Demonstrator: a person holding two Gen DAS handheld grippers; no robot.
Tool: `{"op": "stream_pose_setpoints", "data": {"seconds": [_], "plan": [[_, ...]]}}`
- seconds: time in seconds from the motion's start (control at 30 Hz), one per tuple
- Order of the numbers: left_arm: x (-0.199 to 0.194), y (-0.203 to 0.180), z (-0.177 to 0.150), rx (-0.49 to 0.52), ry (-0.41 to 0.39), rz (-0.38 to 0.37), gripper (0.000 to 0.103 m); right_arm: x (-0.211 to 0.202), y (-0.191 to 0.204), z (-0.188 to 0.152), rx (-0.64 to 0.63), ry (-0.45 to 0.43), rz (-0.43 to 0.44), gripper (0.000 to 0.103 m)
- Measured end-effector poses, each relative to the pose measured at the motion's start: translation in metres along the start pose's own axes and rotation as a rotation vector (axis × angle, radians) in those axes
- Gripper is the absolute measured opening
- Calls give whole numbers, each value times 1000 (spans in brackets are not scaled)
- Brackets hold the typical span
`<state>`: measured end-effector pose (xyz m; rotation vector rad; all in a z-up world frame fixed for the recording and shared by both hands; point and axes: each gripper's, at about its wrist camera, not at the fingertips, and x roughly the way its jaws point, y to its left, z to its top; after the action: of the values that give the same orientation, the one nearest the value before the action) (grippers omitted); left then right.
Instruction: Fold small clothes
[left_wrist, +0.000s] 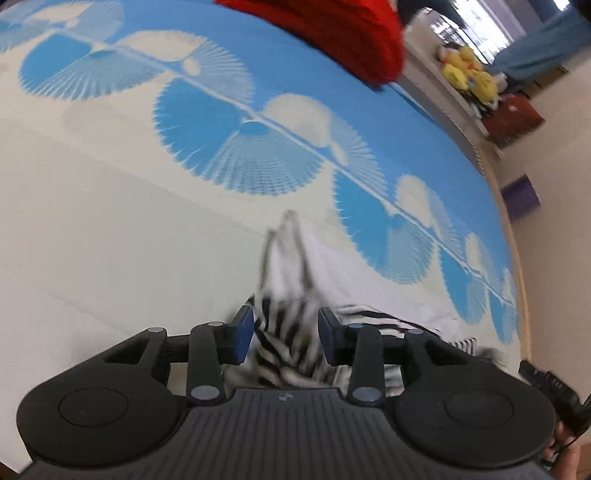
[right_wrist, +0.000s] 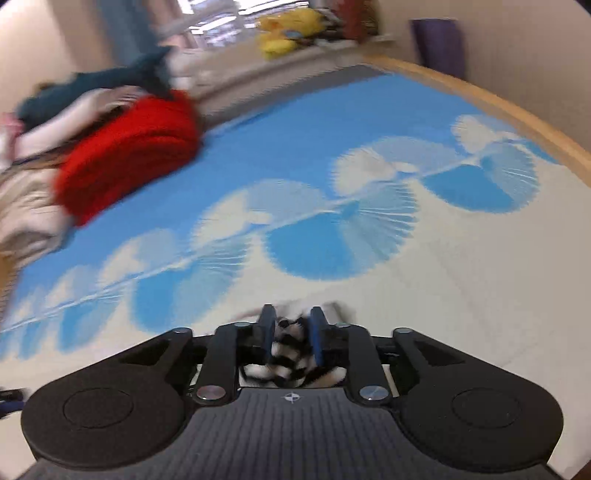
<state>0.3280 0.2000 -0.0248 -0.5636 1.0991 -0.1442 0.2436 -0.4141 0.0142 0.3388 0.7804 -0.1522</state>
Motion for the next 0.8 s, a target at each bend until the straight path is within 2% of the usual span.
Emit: {"op": "stream_pose_setpoints", "data": {"seconds": [0.03, 0.07, 0.13, 0.2, 0.23, 0.33, 0.4, 0.43, 0.47, 0.5, 0.53, 0.67, 0.77, 0.8], "plan": [[1, 1, 1, -10, 19, 25, 41, 8, -6, -2, 9, 32, -33, 24], [-4, -2, 4, 12, -4, 12, 42, 14, -11, -3, 29, 80, -42, 25], [-11, -18, 8, 129, -41, -26, 55, 10, -18, 0, 50, 60, 44, 25], [-7, -32, 6, 253, -48, -11, 66, 8, -11, -3, -65, 39, 76, 27], [-1, -40, 3, 311, -41, 14, 68, 10, -5, -7, -135, 41, 72, 29], [26, -58, -13, 474, 9, 132, 72, 22, 7, -32, -306, 61, 86, 36], [37, -73, -32, 590, 42, 161, 77, 35, 22, -47, -469, 98, 49, 36], [42, -79, -39, 631, 39, 156, 81, 36, 30, -53, -542, 66, 35, 41], [45, -82, -46, 654, 29, 151, 83, 36, 35, -57, -583, 33, 33, 48], [47, -86, -50, 671, 19, 144, 84, 38, 39, -60, -591, 24, 39, 61], [51, -89, -52, 686, 15, 138, 84, 42, 42, -61, -589, 33, 51, 64], [67, -101, -54, 725, -30, 163, 83, 58, 55, -64, -628, 49, 72, 64], [81, -108, -50, 731, -25, 202, 81, 73, 67, -69, -658, 52, 83, 64], [83, -112, -47, 727, -32, 209, 75, 80, 70, -70, -671, 56, 79, 64]]}}
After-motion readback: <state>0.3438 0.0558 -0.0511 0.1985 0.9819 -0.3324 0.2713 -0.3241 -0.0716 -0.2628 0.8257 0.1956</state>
